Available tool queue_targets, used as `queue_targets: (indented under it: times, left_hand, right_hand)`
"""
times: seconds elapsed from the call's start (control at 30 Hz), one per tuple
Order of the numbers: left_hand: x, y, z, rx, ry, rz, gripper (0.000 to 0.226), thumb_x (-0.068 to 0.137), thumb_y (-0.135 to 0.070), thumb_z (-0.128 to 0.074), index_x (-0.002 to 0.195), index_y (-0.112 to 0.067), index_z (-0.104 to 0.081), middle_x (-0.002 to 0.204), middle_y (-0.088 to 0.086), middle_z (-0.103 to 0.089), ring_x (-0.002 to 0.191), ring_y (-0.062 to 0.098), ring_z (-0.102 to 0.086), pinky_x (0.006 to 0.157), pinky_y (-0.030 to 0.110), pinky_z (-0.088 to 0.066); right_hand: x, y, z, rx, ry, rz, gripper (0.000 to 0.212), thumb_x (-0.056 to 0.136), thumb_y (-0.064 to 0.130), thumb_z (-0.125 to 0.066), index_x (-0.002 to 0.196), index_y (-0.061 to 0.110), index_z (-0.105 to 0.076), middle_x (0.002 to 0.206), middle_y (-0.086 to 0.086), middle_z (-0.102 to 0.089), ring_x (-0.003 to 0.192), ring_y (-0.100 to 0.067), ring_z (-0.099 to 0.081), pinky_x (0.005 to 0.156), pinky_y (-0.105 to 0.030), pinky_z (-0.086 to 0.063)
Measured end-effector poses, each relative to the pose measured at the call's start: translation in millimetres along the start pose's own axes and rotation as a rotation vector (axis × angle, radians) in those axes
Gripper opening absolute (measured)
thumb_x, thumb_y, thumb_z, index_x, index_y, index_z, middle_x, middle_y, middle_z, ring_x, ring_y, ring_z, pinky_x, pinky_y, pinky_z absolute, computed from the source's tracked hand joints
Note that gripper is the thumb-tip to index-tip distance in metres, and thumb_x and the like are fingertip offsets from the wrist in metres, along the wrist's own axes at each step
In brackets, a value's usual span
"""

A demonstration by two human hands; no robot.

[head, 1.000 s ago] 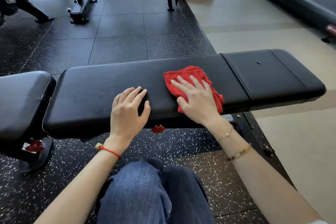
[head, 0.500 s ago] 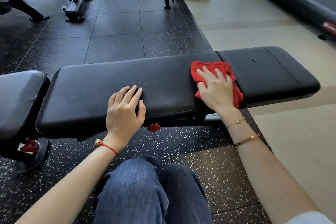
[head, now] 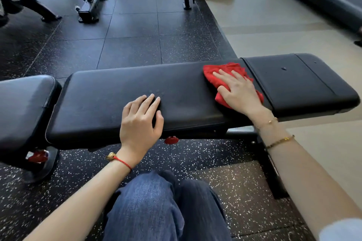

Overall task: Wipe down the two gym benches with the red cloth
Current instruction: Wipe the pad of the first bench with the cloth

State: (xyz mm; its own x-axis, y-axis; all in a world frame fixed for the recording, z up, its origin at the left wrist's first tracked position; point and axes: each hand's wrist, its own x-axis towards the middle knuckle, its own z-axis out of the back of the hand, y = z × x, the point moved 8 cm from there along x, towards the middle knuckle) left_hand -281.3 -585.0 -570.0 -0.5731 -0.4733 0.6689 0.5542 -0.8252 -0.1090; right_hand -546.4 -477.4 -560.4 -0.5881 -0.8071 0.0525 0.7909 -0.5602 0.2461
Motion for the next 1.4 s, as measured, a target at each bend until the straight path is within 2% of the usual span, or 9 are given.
queue_targets:
  times: [0.13, 0.33, 0.43, 0.67, 0.8, 1.03, 1.17, 1.27, 1.4]
  left_hand:
    - [0.3, 0.0, -0.4, 0.005, 0.001, -0.003, 0.035, 0.096, -0.026, -0.051, 0.122, -0.013, -0.071, 0.128, 0.005, -0.069, 0.120, 0.026, -0.062, 0.105, 0.044, -0.045]
    - [0.3, 0.4, 0.3, 0.002, 0.006, 0.000, 0.035, 0.096, -0.025, -0.051, 0.122, -0.014, -0.071, 0.128, 0.004, -0.068, 0.120, 0.026, -0.062, 0.104, 0.045, -0.045]
    - [0.3, 1.0, 0.4, -0.008, 0.018, 0.009, 0.035, 0.095, -0.025, -0.051, 0.122, -0.014, -0.070, 0.129, 0.004, -0.068, 0.122, 0.026, -0.061, 0.104, 0.045, -0.045]
    - [-0.4, 0.2, -2.1, -0.007, 0.030, 0.009, 0.036, 0.096, -0.024, -0.050, 0.124, -0.011, -0.069, 0.129, 0.007, -0.068, 0.122, 0.028, -0.061, 0.105, 0.045, -0.045]
    - [-0.2, -0.9, -2.9, 0.002, 0.020, -0.002, 0.035, 0.095, -0.023, -0.051, 0.123, -0.011, -0.070, 0.129, 0.007, -0.068, 0.121, 0.028, -0.061, 0.105, 0.045, -0.045]
    - [0.1, 0.2, -2.9, -0.004, 0.020, 0.008, 0.036, 0.094, -0.024, -0.051, 0.122, -0.012, -0.069, 0.129, 0.005, -0.068, 0.121, 0.027, -0.061, 0.106, 0.043, -0.044]
    - [0.3, 0.9, -3.3, -0.012, 0.037, 0.003, 0.036, 0.095, -0.025, -0.050, 0.123, -0.012, -0.068, 0.130, 0.005, -0.067, 0.123, 0.027, -0.060, 0.107, 0.043, -0.044]
    - [-0.1, 1.6, -3.0, -0.019, 0.034, 0.008, 0.036, 0.095, -0.025, -0.049, 0.123, -0.013, -0.068, 0.130, 0.004, -0.067, 0.123, 0.026, -0.060, 0.107, 0.041, -0.043]
    - [-0.3, 0.5, -4.0, -0.018, 0.044, 0.011, 0.036, 0.096, -0.025, -0.049, 0.123, -0.012, -0.069, 0.129, 0.005, -0.067, 0.122, 0.027, -0.060, 0.106, 0.042, -0.044]
  right_hand:
    - [50.0, 16.4, -11.2, -0.037, 0.047, -0.095, 0.052, 0.097, 0.042, -0.034, 0.149, 0.042, -0.028, 0.160, 0.015, -0.020, 0.149, -0.024, -0.014, 0.120, -0.049, -0.005]
    - [17.4, 100.9, -26.1, -0.047, 0.062, 0.233, 0.055, 0.095, 0.041, -0.040, 0.149, 0.044, -0.028, 0.159, 0.015, -0.023, 0.149, -0.019, -0.016, 0.120, -0.045, -0.008]
    - [-18.4, 91.7, -19.0, -0.018, 0.039, 0.345, 0.058, 0.089, 0.044, -0.039, 0.147, 0.043, -0.033, 0.156, 0.017, -0.029, 0.148, -0.016, -0.021, 0.120, -0.043, -0.014]
    - [30.5, -6.4, -0.5, -0.031, -0.016, 0.019, 0.052, 0.095, 0.042, -0.043, 0.147, 0.043, -0.034, 0.158, 0.015, -0.028, 0.147, -0.020, -0.022, 0.120, -0.045, -0.014]
    - [72.3, -6.8, -5.5, -0.033, 0.015, -0.133, 0.052, 0.096, 0.043, -0.034, 0.148, 0.041, -0.031, 0.159, 0.014, -0.024, 0.146, -0.025, -0.019, 0.120, -0.049, -0.007]
    - [46.4, 112.8, -31.9, -0.058, 0.071, 0.235, 0.054, 0.097, 0.042, -0.037, 0.149, 0.043, -0.027, 0.160, 0.014, -0.022, 0.149, -0.021, -0.016, 0.120, -0.045, -0.008]
    - [-7.9, 125.7, -29.0, -0.010, 0.045, 0.405, 0.055, 0.095, 0.040, -0.043, 0.148, 0.043, -0.030, 0.158, 0.016, -0.026, 0.149, -0.017, -0.017, 0.120, -0.043, -0.009]
    - [-23.6, 92.3, -18.5, 0.006, 0.019, 0.366, 0.056, 0.092, 0.041, -0.042, 0.147, 0.043, -0.032, 0.157, 0.017, -0.028, 0.148, -0.015, -0.019, 0.121, -0.042, -0.012]
    - [4.3, 45.6, -9.8, 0.003, 0.002, 0.134, 0.052, 0.096, 0.039, -0.043, 0.146, 0.044, -0.034, 0.158, 0.017, -0.027, 0.148, -0.017, -0.019, 0.120, -0.042, -0.009]
